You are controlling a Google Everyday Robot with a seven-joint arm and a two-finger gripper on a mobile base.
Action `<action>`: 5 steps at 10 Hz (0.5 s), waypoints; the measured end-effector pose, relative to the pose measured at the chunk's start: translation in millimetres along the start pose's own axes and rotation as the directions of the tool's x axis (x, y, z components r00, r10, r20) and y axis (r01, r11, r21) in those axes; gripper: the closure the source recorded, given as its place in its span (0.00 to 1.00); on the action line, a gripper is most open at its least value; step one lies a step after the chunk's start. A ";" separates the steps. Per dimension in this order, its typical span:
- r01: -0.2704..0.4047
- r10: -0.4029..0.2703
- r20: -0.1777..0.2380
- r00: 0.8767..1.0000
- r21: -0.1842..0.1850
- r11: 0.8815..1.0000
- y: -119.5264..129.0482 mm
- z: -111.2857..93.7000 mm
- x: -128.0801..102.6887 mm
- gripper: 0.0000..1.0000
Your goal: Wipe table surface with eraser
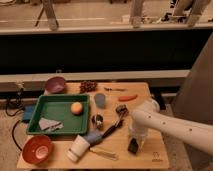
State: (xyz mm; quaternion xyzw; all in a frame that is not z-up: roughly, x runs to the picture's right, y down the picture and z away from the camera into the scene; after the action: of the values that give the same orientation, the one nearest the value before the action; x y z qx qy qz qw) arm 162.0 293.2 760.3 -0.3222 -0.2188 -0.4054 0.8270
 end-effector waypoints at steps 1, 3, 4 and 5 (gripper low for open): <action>-0.028 0.028 0.003 1.000 0.003 1.000 15.0 0.0 -0.6 0.99; -0.094 0.094 0.008 0.996 0.007 0.996 48.9 -0.4 3.3 0.99; -0.124 0.124 0.008 0.992 0.007 0.992 63.0 -0.4 5.5 0.99; -0.142 0.142 0.007 0.990 0.009 0.990 68.9 0.0 7.7 0.99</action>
State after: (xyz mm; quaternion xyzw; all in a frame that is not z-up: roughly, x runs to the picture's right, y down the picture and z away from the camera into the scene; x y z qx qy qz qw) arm 222.4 321.0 740.6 -0.3342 -0.2001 -0.3435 0.8545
